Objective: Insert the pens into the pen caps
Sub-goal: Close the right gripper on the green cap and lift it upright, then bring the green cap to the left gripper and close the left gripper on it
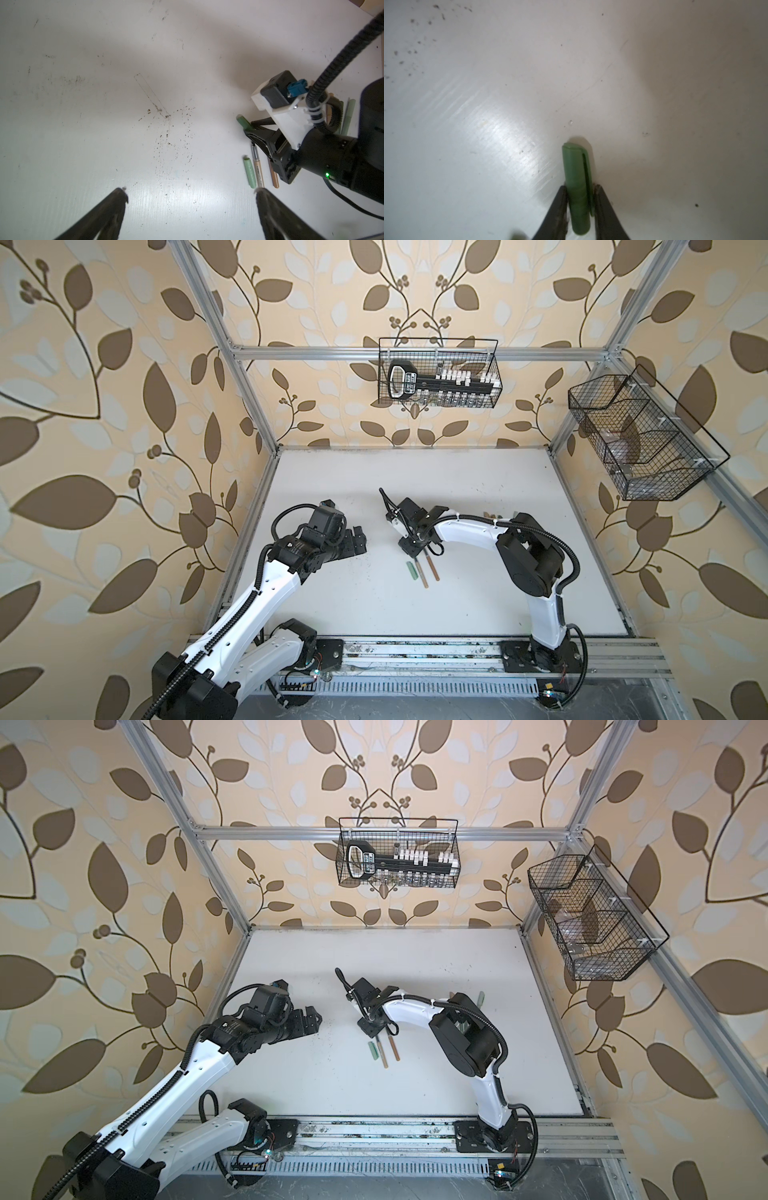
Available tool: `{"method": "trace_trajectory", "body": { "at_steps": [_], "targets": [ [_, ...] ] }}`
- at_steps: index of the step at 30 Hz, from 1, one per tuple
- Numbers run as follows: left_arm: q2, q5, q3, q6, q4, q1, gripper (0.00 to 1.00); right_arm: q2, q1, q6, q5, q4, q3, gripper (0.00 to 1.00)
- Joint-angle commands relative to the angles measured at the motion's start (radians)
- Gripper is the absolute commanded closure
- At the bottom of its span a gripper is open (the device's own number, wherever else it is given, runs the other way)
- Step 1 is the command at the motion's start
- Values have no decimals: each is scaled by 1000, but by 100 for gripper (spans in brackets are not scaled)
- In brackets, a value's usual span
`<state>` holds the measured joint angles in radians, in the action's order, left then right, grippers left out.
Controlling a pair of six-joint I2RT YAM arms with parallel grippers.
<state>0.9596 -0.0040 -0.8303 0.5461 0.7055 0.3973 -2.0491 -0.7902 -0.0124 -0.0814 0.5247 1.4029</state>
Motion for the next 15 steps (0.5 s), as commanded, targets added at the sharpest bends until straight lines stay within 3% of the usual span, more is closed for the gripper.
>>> {"method": "trace_trajectory", "body": {
  "at_steps": [1, 8, 15],
  "targets": [
    [7, 21, 2, -5, -32, -11, 1, -37, 21, -9, 5, 61, -63, 81],
    [17, 111, 38, 0, -132, -11, 1, -10, 51, -8, 40, 5, -84, 90],
    [39, 256, 93, 26, -310, -11, 1, 129, 71, -16, 96, -120, -144, 91]
  ]
}}
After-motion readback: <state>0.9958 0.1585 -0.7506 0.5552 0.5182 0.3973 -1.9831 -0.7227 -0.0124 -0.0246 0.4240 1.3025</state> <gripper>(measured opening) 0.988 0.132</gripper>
